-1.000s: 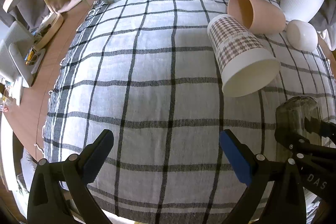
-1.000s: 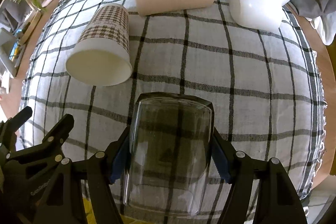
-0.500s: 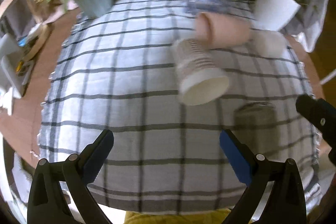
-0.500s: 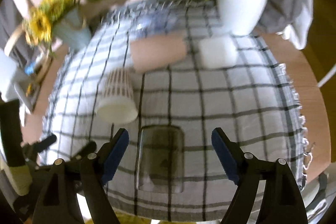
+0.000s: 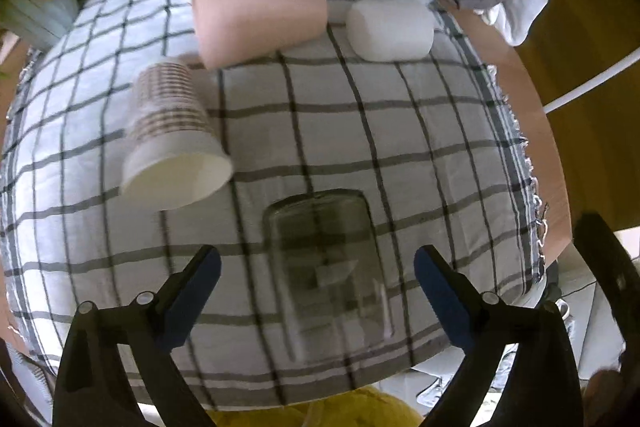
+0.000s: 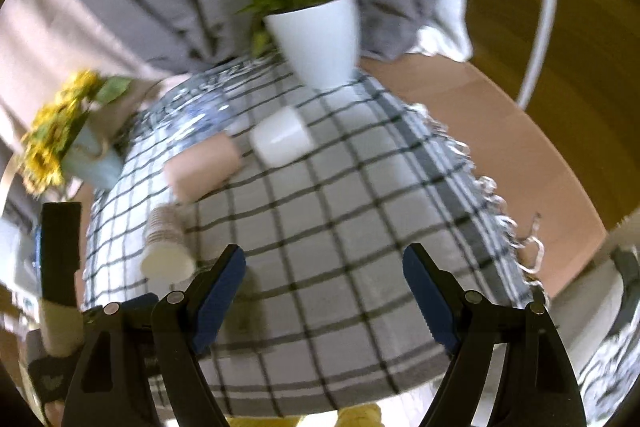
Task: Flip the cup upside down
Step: 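Grasp the glass cup with the left tool while the right tool releases it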
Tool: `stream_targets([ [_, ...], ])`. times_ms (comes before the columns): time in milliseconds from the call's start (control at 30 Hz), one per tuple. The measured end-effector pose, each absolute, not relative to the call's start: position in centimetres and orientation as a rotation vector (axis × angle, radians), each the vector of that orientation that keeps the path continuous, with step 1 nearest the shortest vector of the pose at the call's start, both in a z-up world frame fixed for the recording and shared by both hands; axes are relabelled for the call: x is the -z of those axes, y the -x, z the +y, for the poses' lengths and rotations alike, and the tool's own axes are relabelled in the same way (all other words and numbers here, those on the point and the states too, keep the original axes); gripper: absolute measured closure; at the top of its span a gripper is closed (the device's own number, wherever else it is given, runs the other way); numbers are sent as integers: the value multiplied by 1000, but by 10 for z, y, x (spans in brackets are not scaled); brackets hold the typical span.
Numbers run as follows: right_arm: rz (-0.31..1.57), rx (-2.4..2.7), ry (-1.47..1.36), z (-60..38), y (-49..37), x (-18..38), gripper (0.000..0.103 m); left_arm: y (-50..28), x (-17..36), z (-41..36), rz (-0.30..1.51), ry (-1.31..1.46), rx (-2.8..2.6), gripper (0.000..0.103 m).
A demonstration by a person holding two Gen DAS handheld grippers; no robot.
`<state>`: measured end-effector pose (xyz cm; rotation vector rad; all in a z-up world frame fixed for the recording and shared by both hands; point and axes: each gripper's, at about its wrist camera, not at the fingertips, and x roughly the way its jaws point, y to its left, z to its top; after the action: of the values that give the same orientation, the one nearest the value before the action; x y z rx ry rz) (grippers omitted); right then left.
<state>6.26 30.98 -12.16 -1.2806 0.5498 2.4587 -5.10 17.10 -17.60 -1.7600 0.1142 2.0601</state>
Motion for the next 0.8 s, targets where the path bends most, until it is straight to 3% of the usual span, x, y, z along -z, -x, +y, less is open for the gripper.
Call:
stream_targets([
  [367, 632, -2387, 1257, 328, -84, 131, 22, 62, 201, 190, 192, 1824, -2056, 19],
  [533, 615, -2392, 1257, 326, -85, 131, 22, 63, 206, 186, 218, 1835, -2077, 34],
  [800, 621, -2396, 1257, 325, -84, 131, 22, 56, 186, 177, 174, 1770, -2083, 35],
])
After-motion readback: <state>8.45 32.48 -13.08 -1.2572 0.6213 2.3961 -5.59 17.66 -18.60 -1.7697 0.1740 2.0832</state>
